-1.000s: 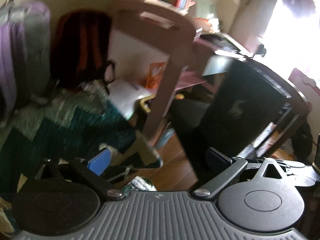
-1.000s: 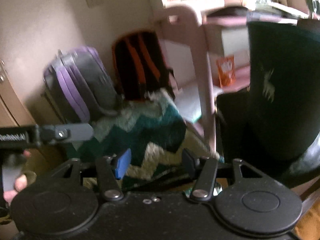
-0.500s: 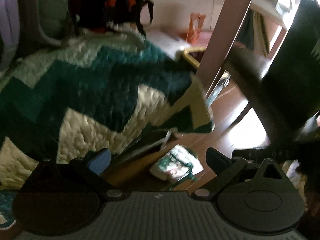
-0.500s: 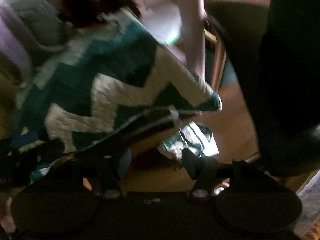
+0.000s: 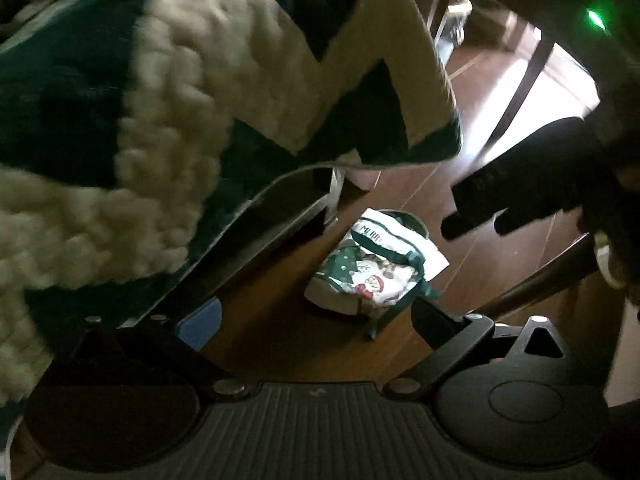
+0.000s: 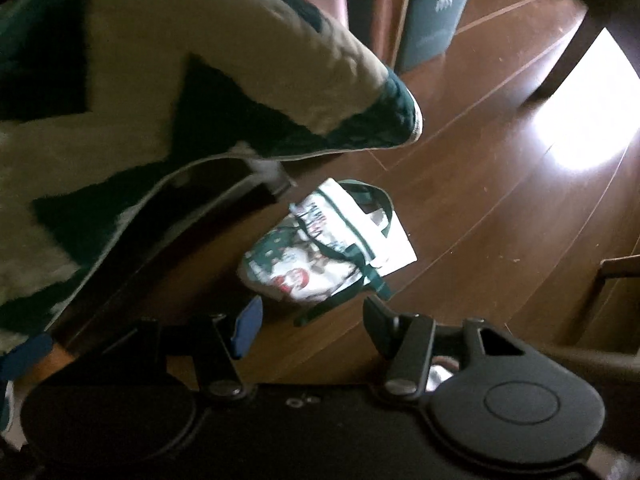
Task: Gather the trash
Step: 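Lower both open tools down to the white Christmas tote on the floor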
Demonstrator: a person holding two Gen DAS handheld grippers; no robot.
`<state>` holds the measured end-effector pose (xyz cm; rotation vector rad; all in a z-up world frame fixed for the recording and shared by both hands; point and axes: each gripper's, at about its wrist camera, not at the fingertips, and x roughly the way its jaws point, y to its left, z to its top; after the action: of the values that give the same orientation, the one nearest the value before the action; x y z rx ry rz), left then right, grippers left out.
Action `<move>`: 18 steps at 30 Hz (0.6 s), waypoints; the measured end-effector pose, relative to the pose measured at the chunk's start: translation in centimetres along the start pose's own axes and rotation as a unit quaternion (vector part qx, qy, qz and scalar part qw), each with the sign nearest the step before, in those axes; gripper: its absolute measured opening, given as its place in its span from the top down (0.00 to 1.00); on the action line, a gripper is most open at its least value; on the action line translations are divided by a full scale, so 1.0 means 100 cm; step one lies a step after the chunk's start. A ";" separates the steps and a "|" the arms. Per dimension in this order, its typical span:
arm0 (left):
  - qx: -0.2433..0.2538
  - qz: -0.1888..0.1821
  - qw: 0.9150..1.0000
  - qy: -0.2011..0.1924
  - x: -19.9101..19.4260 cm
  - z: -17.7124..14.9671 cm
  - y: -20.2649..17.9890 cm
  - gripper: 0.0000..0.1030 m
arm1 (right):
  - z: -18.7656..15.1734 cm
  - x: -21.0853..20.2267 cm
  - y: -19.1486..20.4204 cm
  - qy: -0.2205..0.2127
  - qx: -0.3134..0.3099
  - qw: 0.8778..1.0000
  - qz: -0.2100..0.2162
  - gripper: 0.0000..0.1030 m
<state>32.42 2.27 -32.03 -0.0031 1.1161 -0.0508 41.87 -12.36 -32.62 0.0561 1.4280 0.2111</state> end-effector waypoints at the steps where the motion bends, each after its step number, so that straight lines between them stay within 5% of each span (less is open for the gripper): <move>1: 0.009 -0.004 1.000 0.004 0.011 0.001 -0.002 0.01 | 0.004 0.009 -0.003 0.001 0.008 1.000 -0.003 0.46; 18: 0.107 -0.048 0.989 0.088 0.172 0.018 -0.040 0.01 | 0.029 0.124 -0.083 -0.004 0.193 0.980 -0.050 0.46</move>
<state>41.44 -2.51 -46.51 0.1415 1.2812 -0.2609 47.24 -18.01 -45.66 0.3030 1.4422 -0.1522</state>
